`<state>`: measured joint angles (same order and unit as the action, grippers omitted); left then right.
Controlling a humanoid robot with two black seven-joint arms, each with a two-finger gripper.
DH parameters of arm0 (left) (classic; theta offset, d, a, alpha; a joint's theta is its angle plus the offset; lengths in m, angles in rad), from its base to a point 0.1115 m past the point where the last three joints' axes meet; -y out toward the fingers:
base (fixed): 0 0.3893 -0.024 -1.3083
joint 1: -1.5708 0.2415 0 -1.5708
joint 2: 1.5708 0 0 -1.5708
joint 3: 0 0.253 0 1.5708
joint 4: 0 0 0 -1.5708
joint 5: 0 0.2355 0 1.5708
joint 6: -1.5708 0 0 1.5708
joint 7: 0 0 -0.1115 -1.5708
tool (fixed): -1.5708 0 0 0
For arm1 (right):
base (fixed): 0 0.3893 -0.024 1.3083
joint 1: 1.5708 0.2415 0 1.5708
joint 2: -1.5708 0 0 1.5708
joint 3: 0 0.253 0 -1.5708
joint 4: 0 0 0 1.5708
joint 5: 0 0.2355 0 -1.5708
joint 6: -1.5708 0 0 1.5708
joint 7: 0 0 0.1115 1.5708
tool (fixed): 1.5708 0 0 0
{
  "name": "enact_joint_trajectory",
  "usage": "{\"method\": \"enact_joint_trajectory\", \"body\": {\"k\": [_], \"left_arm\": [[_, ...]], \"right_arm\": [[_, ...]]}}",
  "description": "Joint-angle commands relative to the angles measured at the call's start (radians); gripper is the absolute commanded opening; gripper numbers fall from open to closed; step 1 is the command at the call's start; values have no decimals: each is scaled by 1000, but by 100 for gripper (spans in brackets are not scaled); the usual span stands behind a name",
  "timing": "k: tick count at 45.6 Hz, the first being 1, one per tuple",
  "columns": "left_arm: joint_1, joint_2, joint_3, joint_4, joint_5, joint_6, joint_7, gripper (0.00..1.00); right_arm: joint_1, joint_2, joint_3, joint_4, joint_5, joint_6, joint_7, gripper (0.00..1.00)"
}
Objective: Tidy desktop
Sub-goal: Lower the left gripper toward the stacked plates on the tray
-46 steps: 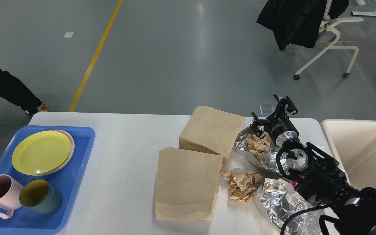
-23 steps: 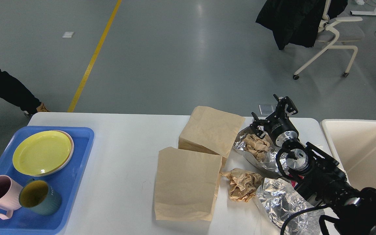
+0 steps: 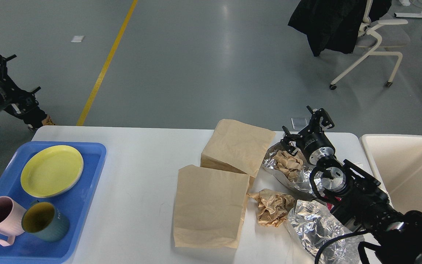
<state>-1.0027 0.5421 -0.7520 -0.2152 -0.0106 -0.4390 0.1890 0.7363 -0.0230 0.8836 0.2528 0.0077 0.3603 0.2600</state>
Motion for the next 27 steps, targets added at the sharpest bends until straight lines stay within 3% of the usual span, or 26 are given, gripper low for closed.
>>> {"method": "enact_joint_trajectory", "body": {"k": [1, 15, 27], "left_arm": [[32, -85, -1, -1, 1, -3, 0, 96], [119, -200, -3, -1, 0, -17, -2, 96], [125, -223, 13, -1, 1, -17, 0, 96]], "right_arm": [[0, 0, 0, 0, 0, 0, -1, 100], [0, 0, 0, -1, 0, 0, 1, 100], [0, 0, 0, 0, 0, 0, 1, 100]]}}
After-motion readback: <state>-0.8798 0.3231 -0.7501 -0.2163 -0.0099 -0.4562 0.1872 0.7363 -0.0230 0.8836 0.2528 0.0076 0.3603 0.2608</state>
